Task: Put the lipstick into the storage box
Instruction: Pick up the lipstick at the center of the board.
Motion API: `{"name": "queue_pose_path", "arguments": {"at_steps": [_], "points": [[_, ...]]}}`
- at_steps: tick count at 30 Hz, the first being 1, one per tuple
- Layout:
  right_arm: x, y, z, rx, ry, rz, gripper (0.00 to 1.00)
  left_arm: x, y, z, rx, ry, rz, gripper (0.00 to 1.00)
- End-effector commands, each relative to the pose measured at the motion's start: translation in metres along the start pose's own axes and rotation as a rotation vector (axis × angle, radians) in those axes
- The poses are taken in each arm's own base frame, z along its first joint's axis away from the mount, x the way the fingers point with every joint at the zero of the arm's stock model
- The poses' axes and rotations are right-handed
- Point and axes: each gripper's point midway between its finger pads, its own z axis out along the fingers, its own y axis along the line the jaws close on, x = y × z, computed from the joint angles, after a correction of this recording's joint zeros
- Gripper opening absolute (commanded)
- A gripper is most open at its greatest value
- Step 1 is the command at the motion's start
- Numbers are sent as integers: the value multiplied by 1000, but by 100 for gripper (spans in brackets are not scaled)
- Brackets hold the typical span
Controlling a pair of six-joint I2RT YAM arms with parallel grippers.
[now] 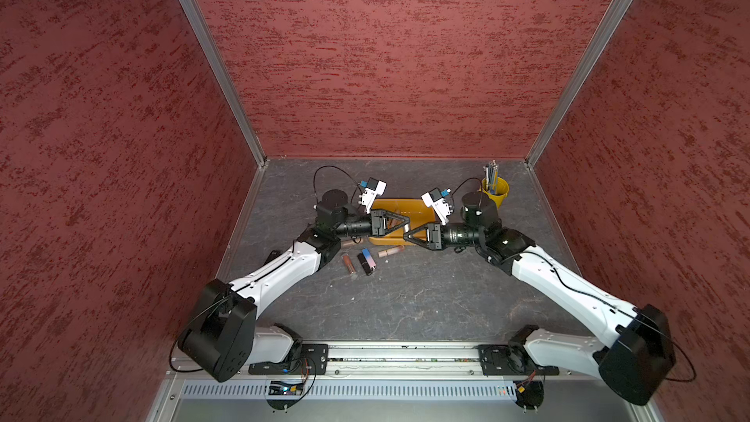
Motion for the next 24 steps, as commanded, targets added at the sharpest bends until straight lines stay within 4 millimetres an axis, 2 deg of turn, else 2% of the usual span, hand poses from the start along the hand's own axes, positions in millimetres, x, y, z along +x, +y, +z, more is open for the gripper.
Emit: {"name": "queue_pose_path", "arguments": {"at_steps": [1, 4, 8, 10, 12, 16, 18, 24], "points": [[-9, 7, -5, -13, -45, -27, 19, 1, -3, 4, 9, 24, 32, 18], [-9, 5, -5, -10, -44, -23, 25, 1, -2, 5, 7, 26, 29, 15], [-10, 2, -7, 6, -50, -19, 52, 2, 1, 6, -6, 32, 19, 14], [-11, -1, -9, 21, -54, -15, 60, 1, 4, 6, -24, 37, 18, 14], [-13, -3, -12, 37, -64, -16, 65, 1, 8, 5, -54, 45, 14, 14], [-15, -15, -22, 103, -87, -14, 66, -4, 25, 2, -163, 66, -4, 15], [-17, -29, -30, 186, -108, -7, 70, -7, 37, 2, -245, 91, -6, 15], [-15, -67, -56, 451, -128, -15, 71, -22, 72, 10, -424, 175, -11, 14]]}}
